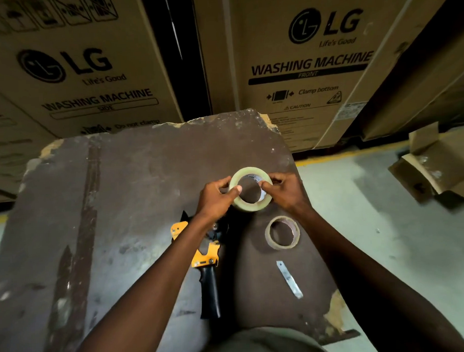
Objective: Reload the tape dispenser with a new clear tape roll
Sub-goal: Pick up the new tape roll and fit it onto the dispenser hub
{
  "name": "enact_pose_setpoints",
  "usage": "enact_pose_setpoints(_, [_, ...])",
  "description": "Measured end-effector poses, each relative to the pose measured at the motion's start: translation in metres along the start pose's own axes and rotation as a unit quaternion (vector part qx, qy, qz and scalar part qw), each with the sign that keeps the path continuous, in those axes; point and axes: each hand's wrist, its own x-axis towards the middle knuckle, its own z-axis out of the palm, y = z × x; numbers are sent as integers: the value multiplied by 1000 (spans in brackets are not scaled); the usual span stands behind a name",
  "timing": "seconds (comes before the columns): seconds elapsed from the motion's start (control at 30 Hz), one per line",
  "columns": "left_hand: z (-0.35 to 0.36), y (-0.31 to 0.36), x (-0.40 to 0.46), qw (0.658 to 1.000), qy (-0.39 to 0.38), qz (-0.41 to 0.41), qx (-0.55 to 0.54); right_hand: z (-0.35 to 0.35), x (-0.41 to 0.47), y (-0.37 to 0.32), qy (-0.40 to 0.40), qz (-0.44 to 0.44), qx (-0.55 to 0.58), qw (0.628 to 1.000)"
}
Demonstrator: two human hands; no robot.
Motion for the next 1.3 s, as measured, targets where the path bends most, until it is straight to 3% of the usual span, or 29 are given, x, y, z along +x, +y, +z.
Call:
enact_pose_setpoints(0.3, [-49, -13, -68, 999, 11, 2, -34, 39, -56, -17, -21, -16, -1, 1000])
enact_pose_setpoints(0.8, [-90, -24, -102, 997, -54, 34, 35, 71, -88, -53, -68, -105, -171, 977])
enact_pose_setpoints(1.1, [-81, -24, -111, 994, 3, 1, -110, 87, -114, -42, 38, -65, -107, 991])
enact_pose_setpoints(1.3, [-78, -21, -121, 996, -16, 29, -84, 89, -120, -35, 48, -52, -88, 994])
